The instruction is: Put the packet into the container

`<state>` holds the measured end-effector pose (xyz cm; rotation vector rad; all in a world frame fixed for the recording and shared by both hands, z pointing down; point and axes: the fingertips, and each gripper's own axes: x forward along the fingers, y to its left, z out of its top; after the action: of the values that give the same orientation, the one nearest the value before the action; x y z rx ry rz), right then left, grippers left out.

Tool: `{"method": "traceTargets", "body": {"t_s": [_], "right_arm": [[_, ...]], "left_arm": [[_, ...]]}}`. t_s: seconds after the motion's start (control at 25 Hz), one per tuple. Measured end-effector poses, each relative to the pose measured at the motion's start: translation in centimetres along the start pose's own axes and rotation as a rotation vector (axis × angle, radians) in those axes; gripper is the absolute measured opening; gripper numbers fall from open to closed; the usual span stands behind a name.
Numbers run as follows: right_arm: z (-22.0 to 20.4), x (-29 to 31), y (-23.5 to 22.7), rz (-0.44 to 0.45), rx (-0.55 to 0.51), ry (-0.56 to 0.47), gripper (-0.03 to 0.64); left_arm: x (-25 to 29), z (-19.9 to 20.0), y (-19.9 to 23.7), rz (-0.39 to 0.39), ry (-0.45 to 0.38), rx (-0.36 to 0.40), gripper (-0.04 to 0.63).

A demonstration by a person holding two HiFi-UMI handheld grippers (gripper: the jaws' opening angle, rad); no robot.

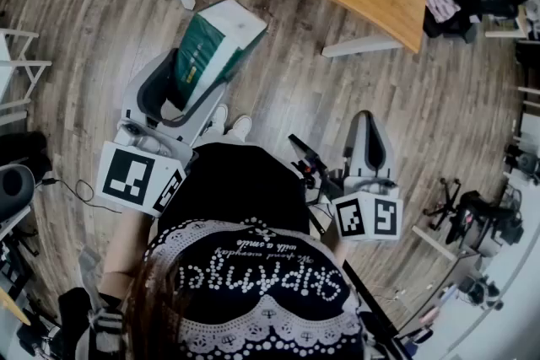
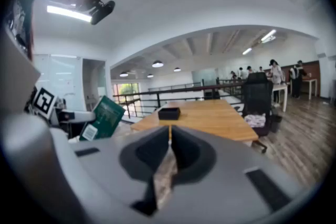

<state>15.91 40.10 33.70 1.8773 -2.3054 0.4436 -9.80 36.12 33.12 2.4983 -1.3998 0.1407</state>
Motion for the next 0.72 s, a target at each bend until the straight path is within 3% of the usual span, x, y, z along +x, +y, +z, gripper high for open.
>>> {"method": "traceTargets", "body": {"t_s": [0.36, 0.72], "right_arm": [[-1.1, 1.1, 0.8, 0.033, 0.009, 0.015, 0.038], [0.1, 2.1, 1.3, 0.053, -0.001, -0.022, 0.038]], "left_arm": [[0.2, -1.1, 0.1, 0.002, 0.005, -0.027, 0.345], [1.8, 0.0, -0.9, -0.028, -0.008, -0.006, 0.345]]}}
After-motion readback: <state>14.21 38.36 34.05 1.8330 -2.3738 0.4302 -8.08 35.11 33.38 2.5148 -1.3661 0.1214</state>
